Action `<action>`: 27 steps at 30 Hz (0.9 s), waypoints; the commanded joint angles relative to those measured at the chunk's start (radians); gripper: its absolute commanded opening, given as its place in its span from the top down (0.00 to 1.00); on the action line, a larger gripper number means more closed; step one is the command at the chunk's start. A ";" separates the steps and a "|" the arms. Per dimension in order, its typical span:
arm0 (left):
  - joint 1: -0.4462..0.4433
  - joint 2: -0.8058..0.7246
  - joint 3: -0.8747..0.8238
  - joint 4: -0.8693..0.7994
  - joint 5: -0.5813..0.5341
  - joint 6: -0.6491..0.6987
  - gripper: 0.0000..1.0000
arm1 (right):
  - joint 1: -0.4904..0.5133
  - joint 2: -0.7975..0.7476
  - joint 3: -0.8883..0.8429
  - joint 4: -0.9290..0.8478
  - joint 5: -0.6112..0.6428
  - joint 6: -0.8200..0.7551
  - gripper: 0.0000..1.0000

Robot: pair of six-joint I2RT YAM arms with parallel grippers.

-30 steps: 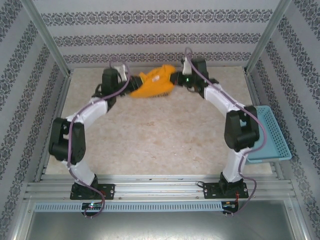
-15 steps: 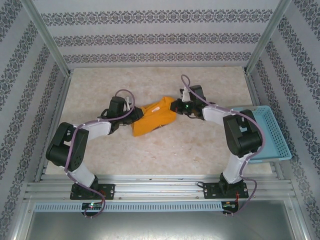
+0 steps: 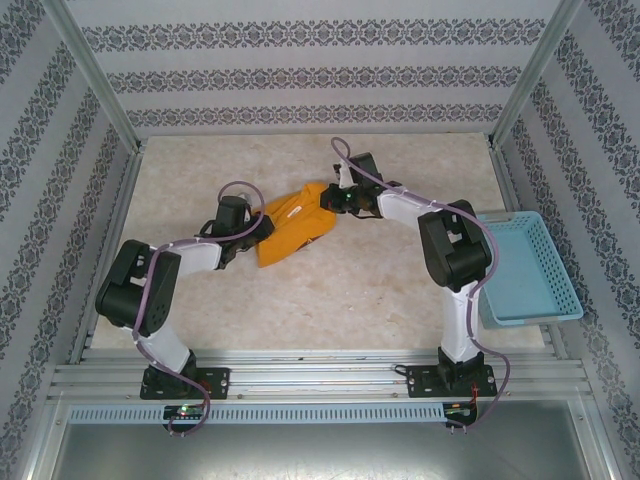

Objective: Fold the inside-out t-shirt

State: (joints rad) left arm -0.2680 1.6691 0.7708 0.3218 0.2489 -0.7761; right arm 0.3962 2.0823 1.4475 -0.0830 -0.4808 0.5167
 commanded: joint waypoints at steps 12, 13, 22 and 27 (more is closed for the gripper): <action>0.094 -0.024 -0.053 -0.004 -0.228 0.022 0.75 | 0.046 0.244 0.435 -0.301 0.135 -0.163 0.74; 0.100 -0.015 -0.041 -0.010 -0.228 0.028 0.74 | 0.046 0.265 0.470 -0.318 0.137 -0.169 0.71; 0.180 -0.023 0.051 -0.160 -0.248 0.083 0.45 | 0.045 0.243 0.541 -0.374 0.200 -0.203 0.61; 0.187 -0.075 0.136 -0.286 -0.299 0.215 0.38 | 0.064 0.075 0.347 -0.288 0.247 -0.228 0.61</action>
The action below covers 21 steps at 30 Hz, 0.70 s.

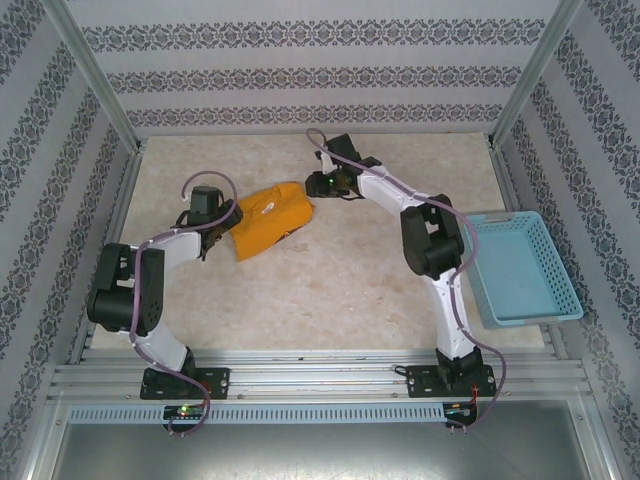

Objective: Fold the inside-out t-shirt

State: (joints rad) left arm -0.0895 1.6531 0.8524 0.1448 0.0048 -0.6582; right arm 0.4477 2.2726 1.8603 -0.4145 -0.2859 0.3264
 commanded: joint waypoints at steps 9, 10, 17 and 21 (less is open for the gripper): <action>-0.061 -0.220 -0.053 -0.151 -0.020 0.075 0.55 | 0.155 -0.218 -0.233 0.099 0.075 -0.096 0.56; -0.064 -0.208 -0.068 -0.134 0.000 0.064 0.56 | 0.166 -0.201 -0.228 0.098 0.067 -0.088 0.55; -0.049 0.053 0.048 -0.048 0.117 0.083 0.76 | 0.152 -0.036 -0.118 0.049 0.040 -0.003 0.54; -0.018 0.182 0.153 -0.022 0.138 0.094 0.85 | 0.109 0.009 -0.109 0.019 0.061 0.069 0.54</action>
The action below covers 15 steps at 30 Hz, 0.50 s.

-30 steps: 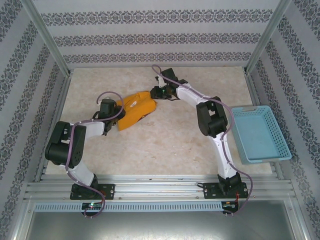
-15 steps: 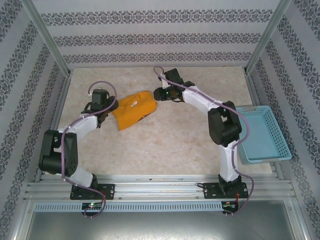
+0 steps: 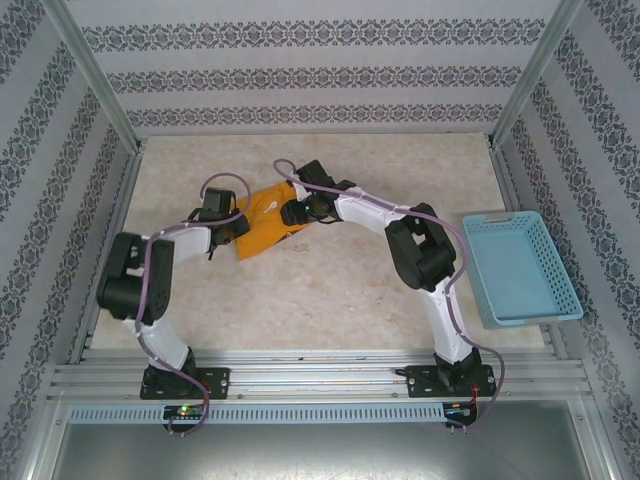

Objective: Fold the inside-out t-shirt

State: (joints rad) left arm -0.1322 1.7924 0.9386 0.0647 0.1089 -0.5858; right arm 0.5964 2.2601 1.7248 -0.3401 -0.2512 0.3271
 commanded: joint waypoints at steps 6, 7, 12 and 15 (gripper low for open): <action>0.040 0.082 0.185 0.024 0.052 0.056 0.84 | -0.065 -0.026 -0.042 -0.033 0.025 0.068 0.53; 0.042 0.065 0.189 0.014 0.047 0.060 0.80 | -0.065 -0.052 -0.062 -0.027 0.046 0.057 0.52; 0.059 -0.083 0.144 -0.065 0.011 0.045 0.58 | -0.007 -0.183 -0.117 -0.040 0.184 -0.089 0.45; 0.081 -0.191 0.069 -0.107 -0.006 0.008 0.47 | 0.062 -0.201 -0.106 -0.075 0.281 -0.184 0.38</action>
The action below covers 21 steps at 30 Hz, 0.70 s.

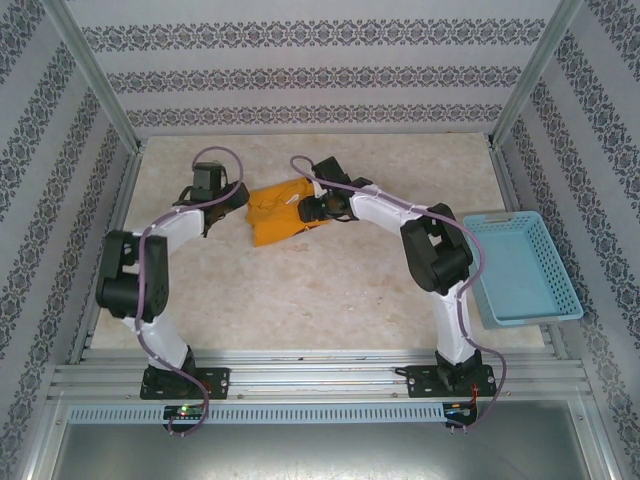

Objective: Fold the inside-out t-shirt

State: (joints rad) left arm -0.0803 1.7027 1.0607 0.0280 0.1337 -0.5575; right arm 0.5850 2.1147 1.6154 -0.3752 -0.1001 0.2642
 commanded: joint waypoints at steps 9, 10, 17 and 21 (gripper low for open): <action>0.078 -0.451 -0.277 -0.091 -0.064 -0.064 0.29 | 0.125 0.194 0.313 -0.261 0.167 -0.178 0.30; 0.080 -0.476 -0.289 -0.095 -0.066 -0.064 0.28 | 0.121 0.230 0.363 -0.296 0.171 -0.174 0.30; 0.090 -0.590 -0.353 -0.121 -0.050 -0.054 0.25 | -0.019 0.414 0.662 -0.554 0.193 -0.126 0.31; 0.092 -0.621 -0.389 -0.118 -0.037 -0.049 0.23 | -0.154 0.402 0.670 -0.581 0.173 -0.158 0.32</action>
State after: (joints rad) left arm 0.0002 1.1069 0.6991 -0.0605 0.0937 -0.6098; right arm 0.5423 2.5065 2.2704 -0.8276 0.0330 0.1234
